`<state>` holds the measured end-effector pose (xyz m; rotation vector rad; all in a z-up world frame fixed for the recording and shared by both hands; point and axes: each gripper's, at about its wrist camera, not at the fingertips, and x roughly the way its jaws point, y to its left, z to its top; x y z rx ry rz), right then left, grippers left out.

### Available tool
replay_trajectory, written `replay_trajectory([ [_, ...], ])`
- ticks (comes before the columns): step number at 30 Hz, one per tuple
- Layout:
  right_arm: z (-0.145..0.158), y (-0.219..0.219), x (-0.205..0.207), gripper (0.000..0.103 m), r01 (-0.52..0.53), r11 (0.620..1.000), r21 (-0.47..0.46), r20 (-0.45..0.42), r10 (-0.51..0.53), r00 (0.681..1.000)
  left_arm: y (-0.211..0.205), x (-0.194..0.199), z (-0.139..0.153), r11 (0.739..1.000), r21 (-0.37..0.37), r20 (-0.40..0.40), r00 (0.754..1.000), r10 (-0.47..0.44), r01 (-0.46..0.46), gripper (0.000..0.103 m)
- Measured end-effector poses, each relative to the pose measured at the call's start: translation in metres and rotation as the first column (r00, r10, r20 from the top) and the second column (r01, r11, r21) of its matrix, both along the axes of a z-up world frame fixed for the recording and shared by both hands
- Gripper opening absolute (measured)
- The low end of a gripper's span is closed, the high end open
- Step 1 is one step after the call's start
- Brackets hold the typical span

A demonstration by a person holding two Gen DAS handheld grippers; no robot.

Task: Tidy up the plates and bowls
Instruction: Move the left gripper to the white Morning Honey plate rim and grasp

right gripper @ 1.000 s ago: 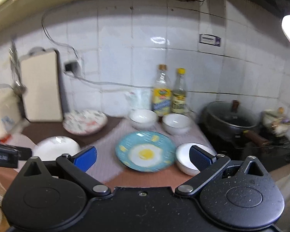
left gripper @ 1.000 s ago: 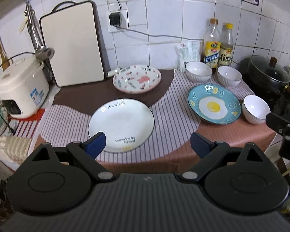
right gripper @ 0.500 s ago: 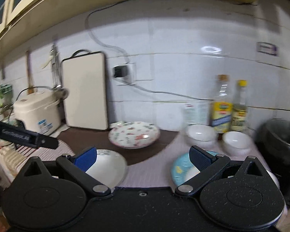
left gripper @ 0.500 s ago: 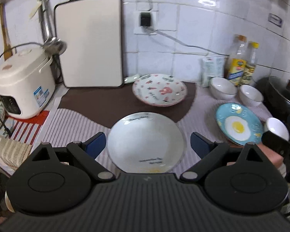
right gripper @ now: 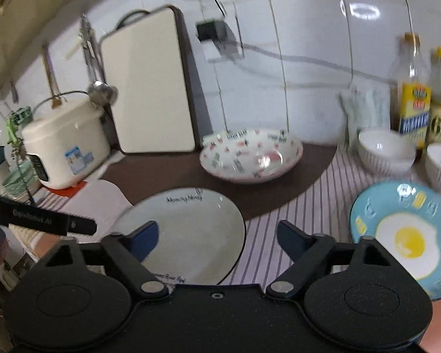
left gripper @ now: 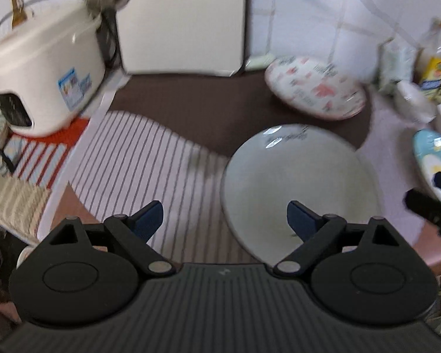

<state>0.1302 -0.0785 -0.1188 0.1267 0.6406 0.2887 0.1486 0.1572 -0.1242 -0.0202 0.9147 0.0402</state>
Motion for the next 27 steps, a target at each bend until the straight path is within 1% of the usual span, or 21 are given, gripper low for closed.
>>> replay_trajectory([
  [4,-0.022,0.004,0.012,0.088,-0.002,1.000,-0.001,-0.042,0.002,0.999,0.010,0.017,-0.028,0.999,-0.027,-0.058,0.998,0.016,-0.017,0.081],
  [5,-0.026,0.004,0.015,0.088,-0.002,1.000,-0.007,-0.046,0.002,0.999,0.010,0.020,-0.034,1.000,-0.027,-0.075,0.997,0.015,-0.017,0.075],
  [6,-0.030,0.004,0.018,0.087,0.001,1.000,-0.009,-0.052,-0.001,0.999,0.010,0.024,-0.039,1.000,-0.027,-0.090,0.996,0.013,-0.016,0.071],
  [8,-0.038,0.001,0.024,0.086,0.013,1.000,0.014,-0.075,-0.012,0.997,0.009,0.031,-0.046,0.999,-0.031,-0.108,0.994,0.005,-0.008,0.070],
  [10,-0.044,-0.003,0.031,0.082,0.024,0.999,0.041,-0.103,-0.020,0.994,0.008,0.037,-0.052,0.999,-0.038,-0.124,0.992,-0.001,-0.003,0.062],
  [11,-0.048,-0.004,0.033,0.078,0.028,0.998,0.053,-0.117,-0.022,0.993,0.007,0.040,-0.053,0.999,-0.044,-0.130,0.992,-0.007,0.001,0.058],
  [12,-0.051,-0.005,0.035,0.068,0.029,0.998,0.061,-0.127,-0.022,0.992,0.006,0.041,-0.054,0.999,-0.050,-0.132,0.991,-0.014,0.007,0.055],
  [13,-0.052,-0.005,0.037,0.058,0.030,0.997,0.066,-0.137,-0.021,0.990,0.005,0.042,-0.055,0.998,-0.055,-0.127,0.992,-0.023,0.016,0.055],
  [14,-0.051,-0.007,0.037,0.037,0.043,0.996,0.075,-0.146,-0.031,0.989,0.004,0.043,-0.056,0.999,-0.049,-0.122,0.992,-0.028,0.023,0.055],
  [15,-0.050,-0.008,0.039,0.031,0.053,0.995,0.085,-0.153,-0.040,0.987,0.003,0.042,-0.056,0.999,-0.044,-0.115,0.993,-0.037,0.032,0.051],
  [16,-0.049,-0.009,0.039,0.029,0.056,0.994,0.098,-0.157,-0.040,0.987,0.002,0.041,-0.056,0.998,-0.043,-0.106,0.993,-0.051,0.047,0.049],
  [17,-0.049,-0.010,0.040,0.026,0.048,0.993,0.104,-0.163,-0.030,0.986,0.001,0.042,-0.056,0.997,-0.044,-0.103,0.993,-0.059,0.055,0.045],
  [18,-0.049,-0.010,0.040,0.022,0.044,0.994,0.095,-0.170,-0.028,0.985,0.001,0.043,-0.055,0.997,-0.056,-0.102,0.993,-0.066,0.060,0.038],
  [19,-0.051,-0.010,0.043,0.020,0.041,0.995,0.088,-0.188,-0.024,0.982,0.001,0.045,-0.055,0.995,-0.074,-0.106,0.992,-0.068,0.060,0.036],
  [20,-0.054,-0.010,0.046,0.018,0.047,0.996,0.082,-0.212,-0.028,0.977,0.001,0.047,-0.055,0.995,-0.085,-0.111,0.991,-0.068,0.059,0.031],
  [21,-0.055,-0.012,0.047,0.018,0.054,0.995,0.082,-0.222,-0.035,0.974,0.000,0.048,-0.054,0.994,-0.090,-0.114,0.991,-0.073,0.063,0.028],
  [23,-0.057,-0.014,0.049,0.018,0.047,0.993,0.106,-0.230,-0.022,0.973,-0.003,0.049,-0.054,0.995,-0.074,-0.113,0.990,-0.079,0.071,0.028],
  [27,-0.060,-0.013,0.055,0.017,0.021,0.994,0.106,-0.258,0.007,0.966,-0.002,0.049,-0.054,0.994,-0.092,-0.116,0.991,-0.070,0.060,0.027],
])
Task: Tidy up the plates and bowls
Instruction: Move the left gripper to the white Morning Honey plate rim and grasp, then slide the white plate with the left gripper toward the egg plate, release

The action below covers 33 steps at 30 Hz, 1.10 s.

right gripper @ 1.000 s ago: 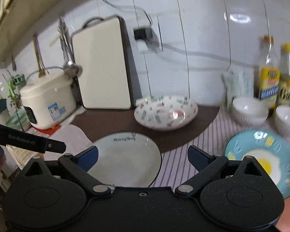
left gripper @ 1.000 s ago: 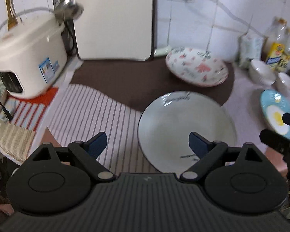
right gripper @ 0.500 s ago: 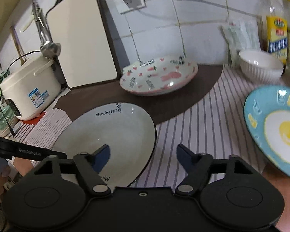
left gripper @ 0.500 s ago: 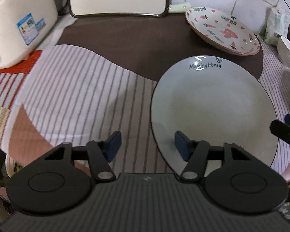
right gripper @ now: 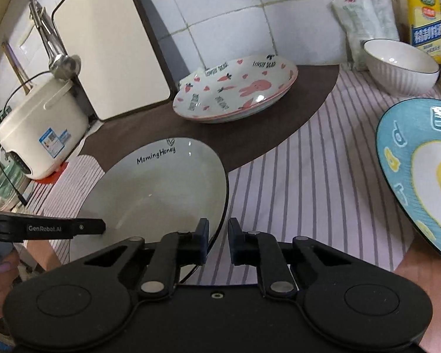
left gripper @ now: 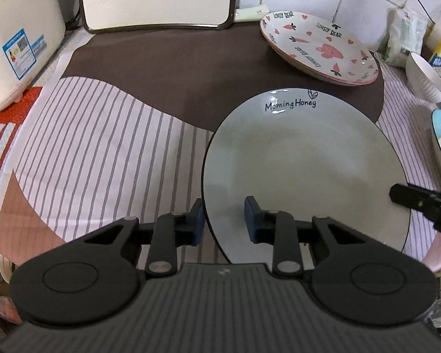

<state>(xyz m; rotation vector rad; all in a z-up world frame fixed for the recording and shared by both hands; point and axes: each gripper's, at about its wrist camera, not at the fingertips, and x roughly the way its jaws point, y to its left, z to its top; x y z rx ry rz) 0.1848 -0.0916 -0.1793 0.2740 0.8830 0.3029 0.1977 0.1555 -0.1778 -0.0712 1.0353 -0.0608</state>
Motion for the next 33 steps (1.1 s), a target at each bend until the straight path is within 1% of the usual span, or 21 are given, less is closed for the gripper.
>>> replay_trajectory([
  [2,-0.004,0.002,0.005,0.017,-0.004,1.000,0.013,-0.029,0.004,1.000,0.002,0.001,0.000,1.000,-0.009,-0.002,1.000,0.007,-0.007,0.027],
  [4,-0.009,0.004,0.009,0.020,-0.010,0.999,0.038,-0.050,0.012,0.999,0.004,0.001,0.000,0.999,-0.027,0.000,1.000,0.019,-0.019,0.027],
  [7,-0.012,0.007,0.009,0.021,0.007,0.999,0.044,-0.038,-0.005,0.999,0.009,0.002,-0.001,0.997,-0.059,-0.008,0.999,0.046,-0.046,0.026],
  [9,-0.012,0.004,0.006,0.019,0.013,0.998,0.057,-0.036,-0.011,0.999,0.006,0.001,0.000,0.998,-0.042,-0.006,0.999,0.039,-0.040,0.026],
  [11,-0.010,0.001,0.002,0.019,0.022,0.998,0.056,-0.030,-0.020,0.999,0.001,0.000,0.002,0.999,-0.026,-0.002,1.000,0.019,-0.019,0.026],
  [13,-0.003,-0.004,-0.003,0.019,0.028,0.998,0.059,-0.004,-0.028,1.000,-0.004,-0.002,0.006,1.000,-0.028,0.010,1.000,-0.001,0.001,0.026],
  [14,-0.001,-0.008,-0.005,0.019,0.034,0.998,0.057,-0.007,-0.033,0.999,-0.008,-0.003,0.009,0.999,-0.028,0.013,1.000,-0.016,0.016,0.026],
  [18,0.011,-0.027,-0.013,0.019,0.076,0.996,0.049,0.015,-0.076,0.997,-0.032,-0.005,0.021,0.997,-0.012,0.048,0.996,-0.079,0.080,0.026],
  [22,0.024,-0.048,-0.021,0.019,0.129,0.991,0.036,0.049,-0.131,0.990,-0.053,0.001,0.028,0.989,-0.041,0.068,0.988,-0.141,0.144,0.026],
  [24,0.028,-0.059,-0.023,0.019,0.154,0.988,0.027,0.057,-0.155,0.986,-0.063,0.006,0.029,0.983,-0.056,0.069,0.982,-0.173,0.177,0.026],
  [27,0.028,-0.070,-0.024,0.019,0.181,0.983,0.006,0.063,-0.181,0.981,-0.078,0.012,0.026,0.974,-0.057,0.083,0.974,-0.213,0.218,0.026],
  [30,0.025,-0.076,-0.025,0.019,0.193,0.981,-0.021,0.067,-0.191,0.979,-0.086,0.019,0.020,0.969,-0.073,0.073,0.970,-0.231,0.236,0.026],
  [33,0.020,-0.077,-0.026,0.019,0.203,0.979,-0.032,0.063,-0.200,0.978,-0.088,0.025,0.012,0.971,-0.080,0.055,0.973,-0.223,0.227,0.026],
])
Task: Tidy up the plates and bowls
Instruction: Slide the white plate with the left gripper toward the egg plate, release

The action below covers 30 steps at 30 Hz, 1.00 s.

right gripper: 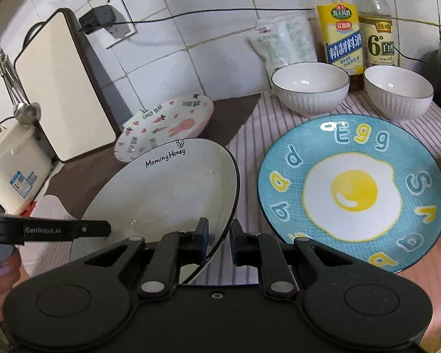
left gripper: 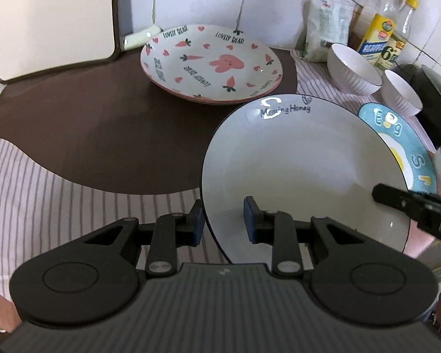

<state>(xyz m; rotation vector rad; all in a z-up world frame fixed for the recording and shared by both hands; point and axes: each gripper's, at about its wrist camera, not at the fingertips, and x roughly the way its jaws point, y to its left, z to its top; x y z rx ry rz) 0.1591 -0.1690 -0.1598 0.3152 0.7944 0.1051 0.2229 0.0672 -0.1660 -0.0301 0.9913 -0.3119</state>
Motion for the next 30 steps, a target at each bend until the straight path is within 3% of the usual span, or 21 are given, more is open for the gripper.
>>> replay_trajectory([
  [12,-0.021,0.014,0.007,0.020,0.015,1.000,0.012,-0.022,-0.015,1.000,0.007,0.015,-0.014,0.998,0.055,-0.033,0.999,0.021,-0.019,0.026],
  [18,-0.021,0.016,0.009,0.020,-0.027,0.998,-0.065,-0.018,0.026,1.000,0.002,0.015,-0.015,0.997,0.070,-0.063,0.997,0.043,-0.038,0.027],
  [20,-0.018,0.016,0.008,0.017,-0.040,0.992,-0.123,-0.009,0.039,0.999,-0.007,0.014,-0.010,0.992,0.116,-0.071,0.996,0.061,-0.053,0.027],
  [22,-0.012,0.010,0.008,0.017,-0.031,0.993,-0.110,-0.004,0.031,1.000,-0.013,0.014,-0.010,0.986,0.148,-0.070,0.993,0.093,-0.081,0.027],
  [24,-0.008,0.005,0.008,0.017,-0.020,0.997,-0.077,-0.016,0.019,1.000,-0.015,0.014,-0.009,0.981,0.159,-0.077,0.989,0.124,-0.111,0.027],
  [30,0.016,0.001,-0.020,0.019,-0.008,0.992,-0.125,0.024,0.011,1.000,-0.019,0.001,0.006,0.977,0.188,-0.109,0.987,0.122,-0.100,0.030],
])
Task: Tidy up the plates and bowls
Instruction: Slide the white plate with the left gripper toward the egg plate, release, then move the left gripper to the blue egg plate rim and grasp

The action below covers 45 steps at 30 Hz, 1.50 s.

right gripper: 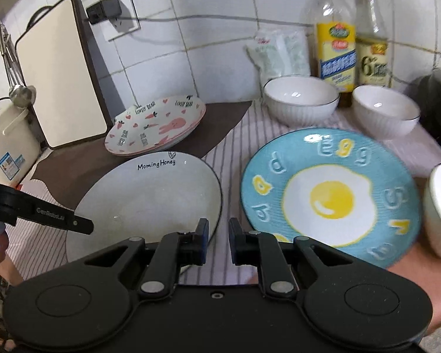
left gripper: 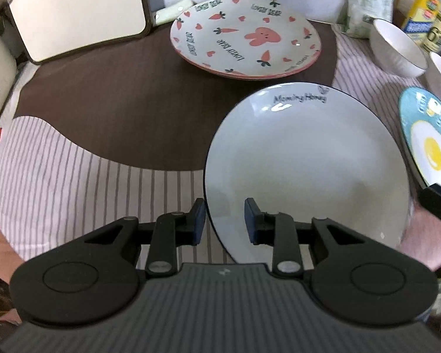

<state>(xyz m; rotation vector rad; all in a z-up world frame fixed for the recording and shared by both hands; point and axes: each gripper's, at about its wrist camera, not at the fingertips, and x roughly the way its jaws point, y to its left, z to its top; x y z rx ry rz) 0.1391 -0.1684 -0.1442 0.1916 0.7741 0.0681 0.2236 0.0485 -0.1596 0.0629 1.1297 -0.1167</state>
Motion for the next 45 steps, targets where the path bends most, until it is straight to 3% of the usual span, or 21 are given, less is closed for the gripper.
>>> replay_trajectory([
  [1,0.004,-0.003,-0.007,0.020,0.003,1.000,-0.007,0.007,-0.003,1.000,0.000,-0.004,0.004,1.000,-0.005,-0.002,1.000,-0.011,0.011,0.030],
  [3,0.012,-0.010,-0.023,0.031,0.023,1.000,-0.021,0.020,-0.023,1.000,0.002,-0.013,0.014,0.999,-0.041,-0.009,1.000,-0.026,0.025,0.031],
  [5,0.019,-0.018,-0.037,0.033,0.046,0.999,-0.029,0.039,-0.045,0.998,-0.001,-0.022,0.023,0.996,-0.073,-0.003,0.999,-0.045,0.045,0.034],
  [8,0.030,-0.030,-0.055,0.044,0.086,0.995,-0.045,0.069,-0.082,0.994,-0.011,-0.037,0.038,0.991,-0.092,0.040,0.994,-0.097,0.100,0.039],
  [11,0.038,-0.042,-0.073,0.049,0.127,0.991,-0.052,0.101,-0.121,0.987,-0.027,-0.047,0.053,0.979,-0.115,0.080,0.984,-0.160,0.169,0.041],
  [16,0.042,-0.057,-0.092,0.055,0.178,0.982,-0.058,0.135,-0.169,0.976,-0.060,-0.061,0.075,0.949,-0.133,0.155,0.952,-0.265,0.286,0.048],
  [22,0.035,-0.072,-0.100,0.064,0.233,0.971,-0.048,0.162,-0.222,0.961,-0.106,-0.065,0.084,0.891,-0.118,0.219,0.887,-0.407,0.438,0.057],
  [25,0.025,-0.082,-0.096,0.068,0.279,0.959,-0.043,0.167,-0.268,0.949,-0.126,-0.058,0.079,0.870,-0.099,0.231,0.862,-0.452,0.483,0.064],
  [27,0.015,-0.088,-0.094,0.070,0.323,0.946,-0.031,0.173,-0.314,0.934,-0.134,-0.053,0.071,0.866,-0.098,0.228,0.858,-0.460,0.490,0.070],
  [33,-0.020,-0.108,-0.078,0.070,0.382,0.922,0.062,0.141,-0.387,0.911,-0.155,-0.029,0.042,0.855,-0.055,0.233,0.839,-0.492,0.516,0.077],
  [35,-0.030,-0.112,-0.072,0.070,0.389,0.916,0.100,0.126,-0.400,0.908,-0.163,-0.016,0.035,0.845,-0.033,0.246,0.824,-0.510,0.533,0.078],
  [38,-0.039,-0.107,-0.062,0.070,0.412,0.909,0.069,0.113,-0.418,0.902,-0.174,0.004,0.024,0.823,-0.008,0.242,0.800,-0.549,0.567,0.077],
  [45,-0.049,-0.110,-0.043,0.069,0.456,0.882,0.121,0.103,-0.468,0.878,-0.195,0.049,-0.004,0.798,0.002,0.179,0.785,-0.593,0.603,0.071],
])
